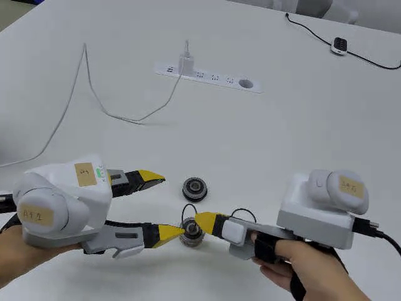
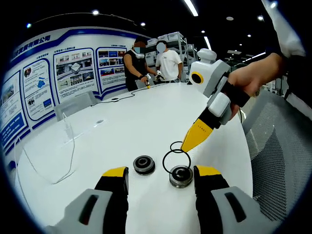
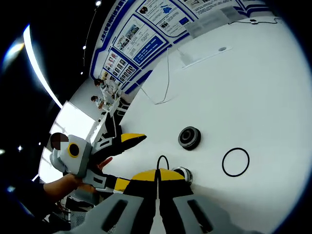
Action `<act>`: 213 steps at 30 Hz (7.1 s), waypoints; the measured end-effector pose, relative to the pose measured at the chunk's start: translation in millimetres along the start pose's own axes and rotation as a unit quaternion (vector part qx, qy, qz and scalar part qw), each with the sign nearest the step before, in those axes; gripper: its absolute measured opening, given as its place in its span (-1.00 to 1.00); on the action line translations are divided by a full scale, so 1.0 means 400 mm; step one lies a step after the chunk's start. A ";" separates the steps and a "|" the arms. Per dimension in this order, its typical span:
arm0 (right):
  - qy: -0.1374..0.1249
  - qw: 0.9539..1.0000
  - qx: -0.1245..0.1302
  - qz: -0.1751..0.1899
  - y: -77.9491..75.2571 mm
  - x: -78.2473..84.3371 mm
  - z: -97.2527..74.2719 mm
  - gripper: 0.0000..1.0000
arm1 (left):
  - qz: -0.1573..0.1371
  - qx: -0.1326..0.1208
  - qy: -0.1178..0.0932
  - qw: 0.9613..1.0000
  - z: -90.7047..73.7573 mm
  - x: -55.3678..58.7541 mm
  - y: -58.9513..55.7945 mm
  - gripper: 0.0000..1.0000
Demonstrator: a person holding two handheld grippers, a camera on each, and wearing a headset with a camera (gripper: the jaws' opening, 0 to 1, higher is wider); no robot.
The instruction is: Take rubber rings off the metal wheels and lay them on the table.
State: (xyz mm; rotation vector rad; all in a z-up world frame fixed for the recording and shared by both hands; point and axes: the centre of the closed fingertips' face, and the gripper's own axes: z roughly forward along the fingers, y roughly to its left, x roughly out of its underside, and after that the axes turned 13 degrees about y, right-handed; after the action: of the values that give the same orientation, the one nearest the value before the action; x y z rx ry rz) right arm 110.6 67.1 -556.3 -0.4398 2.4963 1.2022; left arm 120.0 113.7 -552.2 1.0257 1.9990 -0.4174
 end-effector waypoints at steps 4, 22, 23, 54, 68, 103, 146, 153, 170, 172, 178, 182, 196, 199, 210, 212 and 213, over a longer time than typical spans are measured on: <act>-0.023 1.000 0.004 0.019 -0.032 -0.032 -0.033 -0.97 | -0.001 -0.008 -0.004 1.000 -0.002 -0.008 0.010 0.23; -0.059 0.992 0.033 0.110 -0.180 -0.027 -0.080 -0.97 | 0.000 -0.029 0.000 1.000 -0.012 -0.013 0.029 0.69; -0.060 0.991 0.035 0.113 -0.185 -0.025 -0.082 -0.97 | -0.002 -0.031 0.000 1.000 -0.013 -0.013 0.031 0.71; -0.056 0.985 0.113 0.116 -0.281 0.014 -0.109 -0.87 | -0.020 -0.040 0.004 0.999 -0.018 -0.023 0.040 0.77; -0.024 0.986 0.156 0.044 -0.281 0.034 -0.122 -0.70 | -0.022 -0.042 0.007 0.999 0.008 -0.030 0.064 0.69; -0.074 0.990 0.086 0.082 -0.215 -0.007 -0.125 -0.71 | -0.037 -0.002 0.041 0.998 0.177 -0.008 0.086 -0.39; -0.052 0.998 -0.010 0.024 -0.110 -0.103 -0.010 -0.58 | 0.008 0.015 0.052 0.999 0.187 0.007 0.074 -0.74; -0.029 0.999 -0.037 0.011 -0.094 -0.114 0.046 -0.46 | 0.021 0.021 0.056 0.998 0.188 0.008 0.074 -0.75; -0.006 0.999 -0.045 0.024 -0.099 -0.116 0.100 -0.16 | 0.039 0.049 0.041 0.997 0.188 0.010 0.074 -0.76; -0.004 0.999 -0.043 0.024 -0.100 -0.115 0.104 -0.16 | 0.041 0.052 0.039 0.997 0.188 0.010 0.074 -0.76; 0.005 0.999 -0.041 0.028 -0.104 -0.112 0.112 -0.15 | 0.048 0.059 0.037 0.996 0.188 0.009 0.073 -0.76; 0.013 0.999 -0.041 0.028 -0.104 -0.104 0.120 -0.15 | 0.050 0.060 0.037 0.996 0.188 0.009 0.072 -0.76; 0.013 0.999 -0.045 0.022 -0.092 -0.104 0.116 -0.17 | 0.050 0.060 0.036 0.996 0.189 0.008 0.073 -0.76; 0.015 0.999 -0.047 0.021 -0.089 -0.102 0.116 -0.17 | 0.050 0.061 0.037 0.996 0.189 0.008 0.072 -0.76; 0.033 0.998 -0.052 0.030 -0.089 -0.082 0.114 -0.24 | 0.053 0.062 0.040 0.996 0.189 0.009 0.071 -0.76; 0.031 0.998 -0.053 0.025 -0.086 -0.082 0.114 -0.22 | 0.054 0.063 0.040 0.996 0.189 0.009 0.071 -0.76; 0.030 0.998 -0.053 0.026 -0.085 -0.082 0.113 -0.21 | 0.054 0.063 0.041 0.996 0.189 0.009 0.071 -0.76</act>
State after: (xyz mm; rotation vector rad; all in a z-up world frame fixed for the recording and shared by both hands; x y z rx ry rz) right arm 161.4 87.2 -592.3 -0.4472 2.5157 1.3666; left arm 180.7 87.3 -598.3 1.2403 1.9983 -0.4540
